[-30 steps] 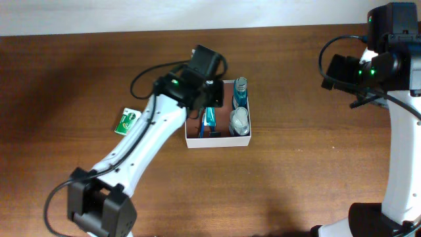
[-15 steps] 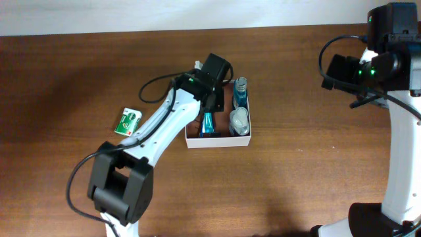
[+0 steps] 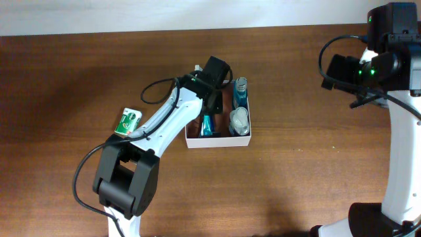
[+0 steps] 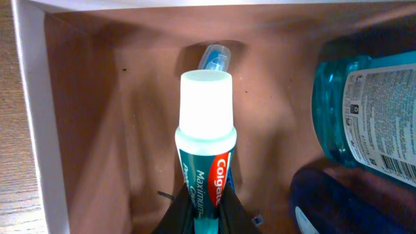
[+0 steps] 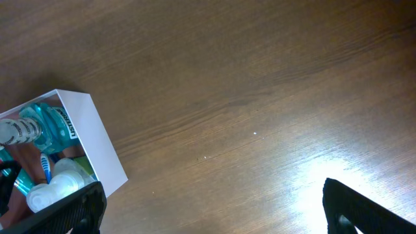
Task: Pack container
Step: 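Carry the Colgate tube into the box and release it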
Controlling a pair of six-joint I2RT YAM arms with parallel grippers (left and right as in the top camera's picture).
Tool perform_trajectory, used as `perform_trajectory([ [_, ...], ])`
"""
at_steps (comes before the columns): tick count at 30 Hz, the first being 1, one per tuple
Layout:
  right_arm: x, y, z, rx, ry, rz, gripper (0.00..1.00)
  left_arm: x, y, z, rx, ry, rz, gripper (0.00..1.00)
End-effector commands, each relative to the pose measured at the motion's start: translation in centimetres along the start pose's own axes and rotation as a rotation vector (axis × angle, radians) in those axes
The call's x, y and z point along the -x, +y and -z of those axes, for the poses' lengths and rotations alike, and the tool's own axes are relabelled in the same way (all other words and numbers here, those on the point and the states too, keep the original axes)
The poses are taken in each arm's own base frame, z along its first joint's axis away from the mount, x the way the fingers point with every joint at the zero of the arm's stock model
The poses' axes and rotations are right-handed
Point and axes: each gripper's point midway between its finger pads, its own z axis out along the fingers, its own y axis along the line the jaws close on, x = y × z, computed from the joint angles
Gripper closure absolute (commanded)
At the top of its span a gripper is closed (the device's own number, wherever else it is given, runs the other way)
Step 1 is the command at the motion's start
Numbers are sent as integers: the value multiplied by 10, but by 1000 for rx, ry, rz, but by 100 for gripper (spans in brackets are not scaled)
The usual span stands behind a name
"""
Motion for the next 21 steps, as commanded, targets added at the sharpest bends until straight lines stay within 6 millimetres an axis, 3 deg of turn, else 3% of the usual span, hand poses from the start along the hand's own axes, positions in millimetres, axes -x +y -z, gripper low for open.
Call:
perform_trajectory([
  [1,2,-3,0,-10,-6,1,2,2,6,-4,23,-1,18,99],
  [15,2,-3,0,-10,-6,1,2,-10,16,-17,72,28,10,98],
  [16,2,-3,0,-10,-6,1,2,-10,16,-17,72,28,10,96],
  [17,2,-3,0,-10,-6,1,2,-10,16,-17,72,29,10,87],
  [21,2,-3,0,-10,-6,1,1,-11,15,-17,70,32,9,80],
])
